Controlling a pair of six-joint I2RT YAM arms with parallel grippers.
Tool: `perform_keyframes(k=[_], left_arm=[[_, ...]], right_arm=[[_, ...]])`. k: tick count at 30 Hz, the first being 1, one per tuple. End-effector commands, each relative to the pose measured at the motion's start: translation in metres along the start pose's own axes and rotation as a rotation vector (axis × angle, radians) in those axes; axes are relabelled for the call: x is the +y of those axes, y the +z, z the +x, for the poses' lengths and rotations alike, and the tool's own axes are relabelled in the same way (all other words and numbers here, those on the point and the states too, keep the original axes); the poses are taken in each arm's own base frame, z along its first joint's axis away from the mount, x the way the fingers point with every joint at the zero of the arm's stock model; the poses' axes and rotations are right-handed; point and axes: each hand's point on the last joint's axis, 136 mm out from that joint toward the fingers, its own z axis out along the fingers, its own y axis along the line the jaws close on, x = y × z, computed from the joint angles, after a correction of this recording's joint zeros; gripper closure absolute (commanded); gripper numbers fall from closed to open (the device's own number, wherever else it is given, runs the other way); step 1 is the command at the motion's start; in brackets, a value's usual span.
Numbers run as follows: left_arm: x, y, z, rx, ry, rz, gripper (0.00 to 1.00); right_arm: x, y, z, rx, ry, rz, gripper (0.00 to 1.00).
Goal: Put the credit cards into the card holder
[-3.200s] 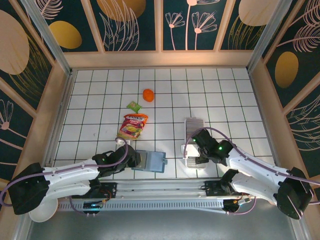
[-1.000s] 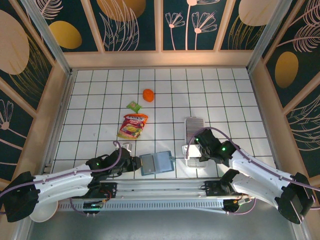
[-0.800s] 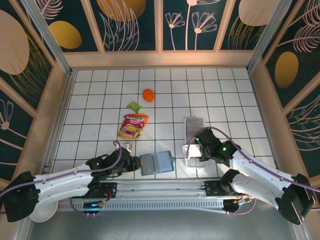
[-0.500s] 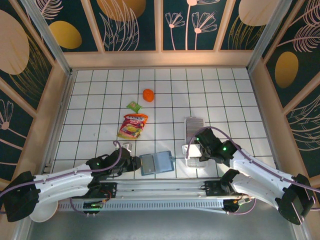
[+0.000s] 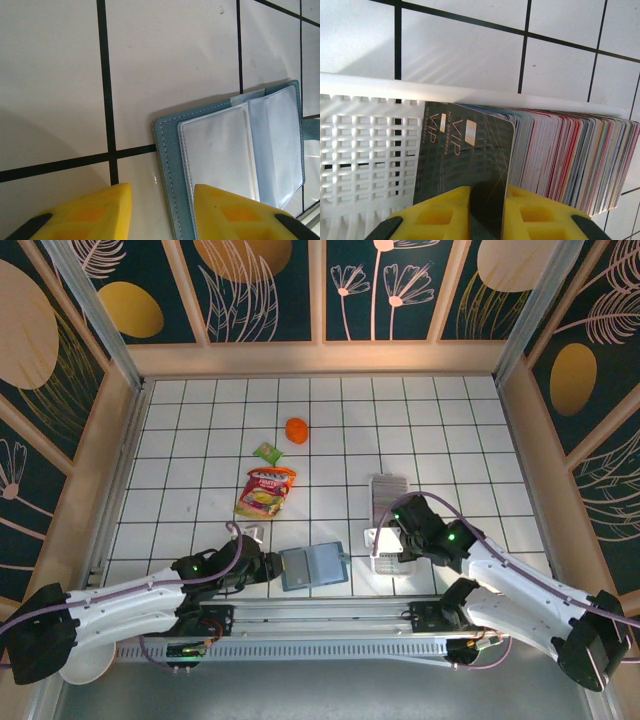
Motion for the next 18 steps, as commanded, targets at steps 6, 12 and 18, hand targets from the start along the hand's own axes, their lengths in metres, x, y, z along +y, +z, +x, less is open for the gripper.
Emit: perform_keyframes(k=[6, 12, 18], left_arm=[[-0.008, -0.003, -0.006, -0.027, -0.017, 0.023, 0.63], [-0.004, -0.009, -0.011, -0.057, -0.014, 0.002, 0.63], [-0.008, -0.014, -0.014, -0.072, -0.02, 0.023, 0.61]], right_arm=[[-0.02, -0.02, -0.012, -0.05, 0.042, 0.043, 0.85], [-0.021, -0.033, -0.026, -0.09, 0.109, 0.02, 1.0], [-0.025, -0.056, -0.054, -0.17, 0.178, 0.029, 1.0]])
